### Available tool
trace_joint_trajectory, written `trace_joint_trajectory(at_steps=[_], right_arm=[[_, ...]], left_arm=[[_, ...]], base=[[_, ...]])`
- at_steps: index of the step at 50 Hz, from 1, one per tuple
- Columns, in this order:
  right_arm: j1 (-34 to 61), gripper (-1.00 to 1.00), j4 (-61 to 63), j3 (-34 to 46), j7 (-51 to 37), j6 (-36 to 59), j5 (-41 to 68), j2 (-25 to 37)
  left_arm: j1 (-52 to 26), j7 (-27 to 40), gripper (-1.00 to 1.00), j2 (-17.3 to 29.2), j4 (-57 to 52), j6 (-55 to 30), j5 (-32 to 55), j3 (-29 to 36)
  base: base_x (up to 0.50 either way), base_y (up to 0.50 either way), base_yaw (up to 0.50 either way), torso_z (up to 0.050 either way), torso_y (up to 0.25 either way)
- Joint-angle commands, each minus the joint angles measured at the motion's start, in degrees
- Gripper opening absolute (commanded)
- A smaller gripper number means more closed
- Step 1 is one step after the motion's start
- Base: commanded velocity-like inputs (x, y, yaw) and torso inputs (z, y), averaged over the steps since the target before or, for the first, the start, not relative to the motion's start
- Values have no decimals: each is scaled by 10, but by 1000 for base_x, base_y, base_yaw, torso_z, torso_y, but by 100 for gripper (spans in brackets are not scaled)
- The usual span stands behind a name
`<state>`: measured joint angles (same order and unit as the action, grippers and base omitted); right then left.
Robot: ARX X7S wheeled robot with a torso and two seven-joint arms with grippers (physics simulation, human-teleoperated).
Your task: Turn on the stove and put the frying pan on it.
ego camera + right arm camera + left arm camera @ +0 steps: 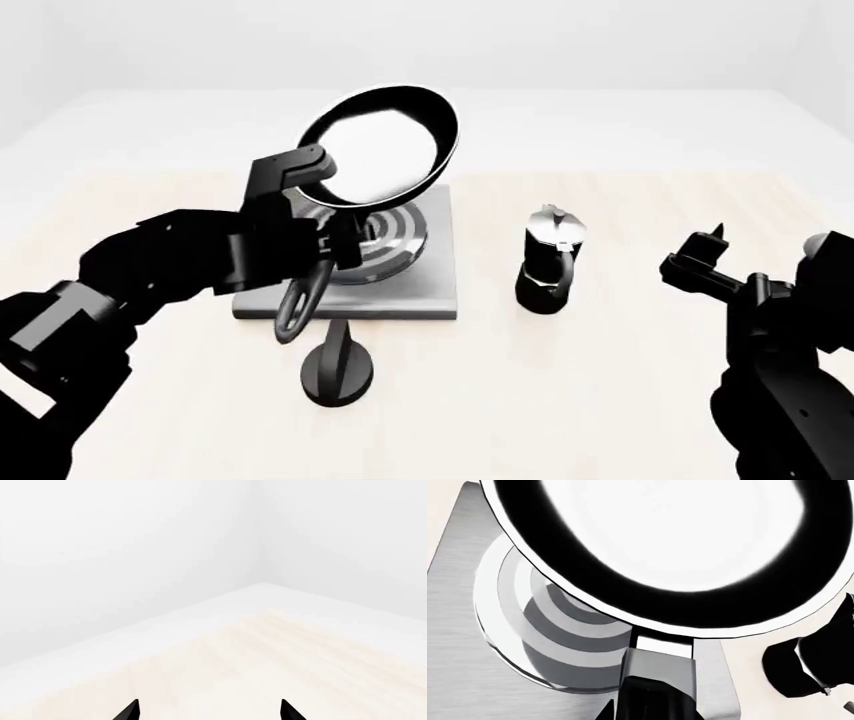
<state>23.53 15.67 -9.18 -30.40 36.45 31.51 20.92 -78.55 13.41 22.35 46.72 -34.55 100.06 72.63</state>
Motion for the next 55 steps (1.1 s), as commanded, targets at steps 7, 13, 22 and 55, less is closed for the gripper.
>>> trace_joint_trajectory(at_steps=[7,13,22,55], right_arm=[[8,100,-10,12,-20,19,-11,4],[8,100,-10,12,-21,19,-10,4],[10,100,-14,16,-26,21,-14,5],[9,100,-11,17,-28,17,-10,8]], left_arm=[[-22,-1,-100,13,-52,-12,-7,-29],[-21,0,-100,13,-52,-12,-7,-30],[-21,-15,-100,-2,-11,-14,-12,-24],[-31,-114,-100,-120,281,-50,-51,34]], base=[[0,0,0,0,1],[0,0,0,2,2],[0,0,0,0,2],[0,0,0,1,1]])
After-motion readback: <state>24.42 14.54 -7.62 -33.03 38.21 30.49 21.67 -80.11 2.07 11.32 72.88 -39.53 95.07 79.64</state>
